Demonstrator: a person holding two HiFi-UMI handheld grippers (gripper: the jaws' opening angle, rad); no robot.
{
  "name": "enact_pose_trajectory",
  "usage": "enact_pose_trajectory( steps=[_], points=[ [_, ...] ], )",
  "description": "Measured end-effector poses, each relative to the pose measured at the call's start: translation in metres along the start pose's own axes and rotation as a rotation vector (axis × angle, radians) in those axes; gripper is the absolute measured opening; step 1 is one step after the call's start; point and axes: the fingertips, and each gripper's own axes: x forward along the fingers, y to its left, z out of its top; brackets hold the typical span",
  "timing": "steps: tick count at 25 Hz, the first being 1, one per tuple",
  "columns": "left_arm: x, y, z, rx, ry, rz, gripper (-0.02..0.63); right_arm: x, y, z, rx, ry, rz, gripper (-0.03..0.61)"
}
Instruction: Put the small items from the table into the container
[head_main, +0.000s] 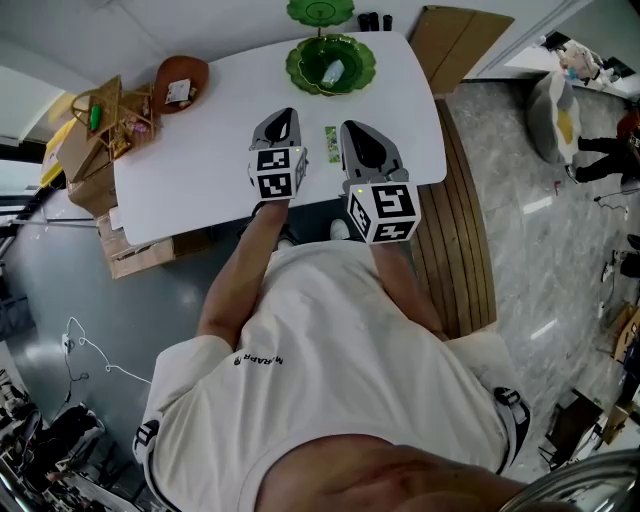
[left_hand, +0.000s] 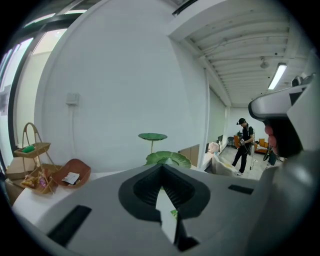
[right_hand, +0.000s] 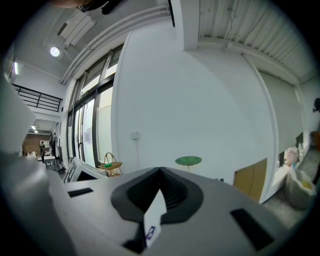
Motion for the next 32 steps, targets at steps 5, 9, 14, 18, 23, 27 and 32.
enact_pose_trajectory(
  steps=[5,9,14,18,23,27,32],
  points=[
    [0.001,0.012,-0.026,-0.047,0.058,0.037,0.003,0.006,0.001,-0.005,0.005,0.013,0.008,0.005],
    [0.004,0.017,-0.049,-0.064,0.112,0.052,0.003,0.008,0.002,-0.009,0.011,0.021,0.012,0.005],
    [0.007,0.020,-0.085,-0.075,0.193,0.084,0.003,0.010,0.001,-0.016,0.023,0.036,0.017,0.005],
    [0.013,0.019,-0.121,-0.078,0.280,0.106,0.005,0.010,-0.003,-0.023,0.033,0.052,0.013,0.005],
    [0.021,0.018,-0.162,-0.089,0.375,0.123,0.006,0.008,-0.009,-0.029,0.034,0.072,0.004,0.005],
    [0.030,0.020,-0.189,-0.102,0.430,0.133,0.063,0.007,-0.015,-0.035,0.032,0.089,-0.003,0.005],
    [0.039,0.022,-0.216,-0.129,0.484,0.165,0.094,0.005,-0.023,-0.039,0.034,0.103,-0.016,0.005]
  ],
)
